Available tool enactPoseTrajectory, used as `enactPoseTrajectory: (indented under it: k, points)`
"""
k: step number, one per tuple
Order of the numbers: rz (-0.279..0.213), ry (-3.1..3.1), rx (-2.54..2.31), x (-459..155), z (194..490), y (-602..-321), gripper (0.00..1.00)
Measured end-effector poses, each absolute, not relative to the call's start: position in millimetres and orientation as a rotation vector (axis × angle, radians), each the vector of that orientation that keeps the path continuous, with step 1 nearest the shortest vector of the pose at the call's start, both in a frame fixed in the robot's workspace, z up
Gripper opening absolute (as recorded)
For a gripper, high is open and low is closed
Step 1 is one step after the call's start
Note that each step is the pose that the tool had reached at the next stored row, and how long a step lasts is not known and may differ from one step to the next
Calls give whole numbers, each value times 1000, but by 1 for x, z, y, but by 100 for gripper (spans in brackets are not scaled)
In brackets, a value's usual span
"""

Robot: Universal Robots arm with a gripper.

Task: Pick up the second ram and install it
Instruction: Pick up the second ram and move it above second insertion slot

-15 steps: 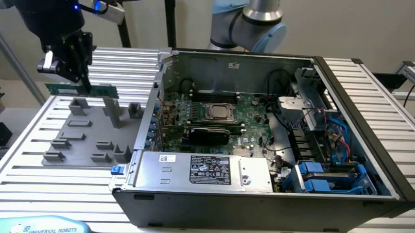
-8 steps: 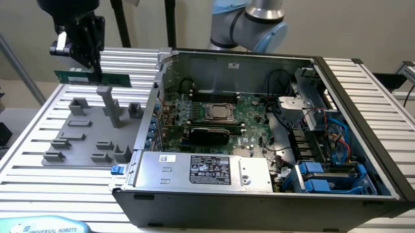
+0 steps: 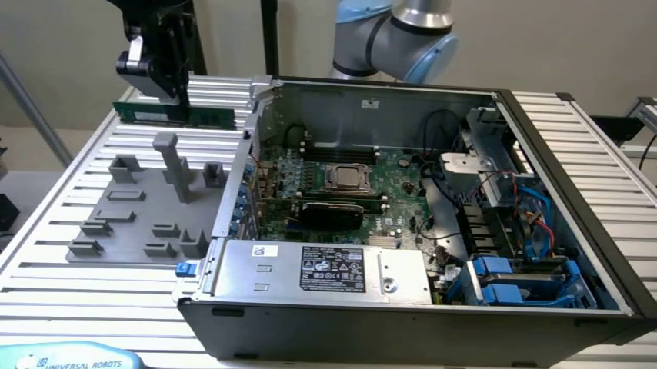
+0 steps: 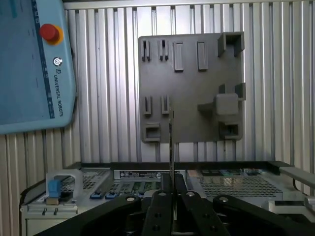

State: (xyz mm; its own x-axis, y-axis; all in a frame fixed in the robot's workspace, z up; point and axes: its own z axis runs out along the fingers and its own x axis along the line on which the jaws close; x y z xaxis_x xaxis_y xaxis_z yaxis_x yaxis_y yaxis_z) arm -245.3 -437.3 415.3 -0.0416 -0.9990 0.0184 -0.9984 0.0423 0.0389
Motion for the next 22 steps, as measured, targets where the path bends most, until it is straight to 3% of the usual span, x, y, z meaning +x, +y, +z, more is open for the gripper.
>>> enactPoseTrajectory:
  k: [22]
  points:
    - [-32,-2241,2149,-145,416,-436,14]
